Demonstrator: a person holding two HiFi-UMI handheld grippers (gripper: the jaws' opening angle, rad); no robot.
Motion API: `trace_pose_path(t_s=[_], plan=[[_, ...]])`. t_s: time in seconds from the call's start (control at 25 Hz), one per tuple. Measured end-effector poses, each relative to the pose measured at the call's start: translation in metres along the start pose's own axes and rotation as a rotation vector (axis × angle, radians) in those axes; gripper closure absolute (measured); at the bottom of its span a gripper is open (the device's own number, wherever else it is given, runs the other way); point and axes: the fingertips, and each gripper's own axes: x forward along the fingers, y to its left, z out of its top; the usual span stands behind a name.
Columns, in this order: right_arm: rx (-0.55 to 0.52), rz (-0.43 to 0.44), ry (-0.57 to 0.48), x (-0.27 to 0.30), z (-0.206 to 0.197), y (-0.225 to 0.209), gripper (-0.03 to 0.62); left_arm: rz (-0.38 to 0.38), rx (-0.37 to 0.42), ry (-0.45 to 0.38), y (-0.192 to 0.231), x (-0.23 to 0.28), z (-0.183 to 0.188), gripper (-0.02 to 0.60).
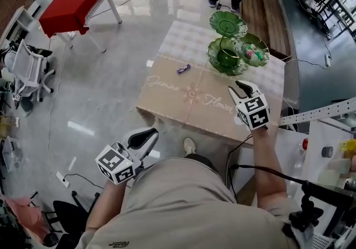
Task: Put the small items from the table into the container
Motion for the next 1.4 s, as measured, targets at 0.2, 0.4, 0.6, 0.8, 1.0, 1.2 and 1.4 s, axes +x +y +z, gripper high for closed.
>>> trace_pose_path(t_s=[0.2,0.4,0.6,0.8,1.0,1.2,1.4], plan=[[0.043,0.048,-0.033,-0.017,-0.001,0.068,0.511,-0.022,0.0,-0.002,-0.006,-0.029,-0.009,0.561],[0.048,0.113,-0.035,-0.033,-0.004,0.137,0.554,-0.039,0.004,-0.002,-0.015,-0.058,-0.023,0.561],[0.036,0.172,-0.056,-0.049,-0.007,0.208,0.568,-0.055,-0.009,-0.002,-0.025,-0.085,-0.04,0.563],[0.014,0.236,-0.061,-0.064,-0.009,0.269,0.571,-0.094,-0.005,0.001,-0.038,-0.102,-0.055,0.563],[0.0,0.272,-0.05,-0.078,-0.015,0.312,0.572,-0.111,0.008,0.021,-0.045,-0.116,-0.072,0.563],[-0.017,0.298,-0.036,-0.088,-0.021,0.341,0.574,-0.102,0.002,0.02,-0.05,-0.128,-0.082,0.563],[-0.042,0.31,-0.039,-0.094,-0.017,0.362,0.576,-0.1,-0.003,0.004,-0.056,-0.138,-0.087,0.563]])
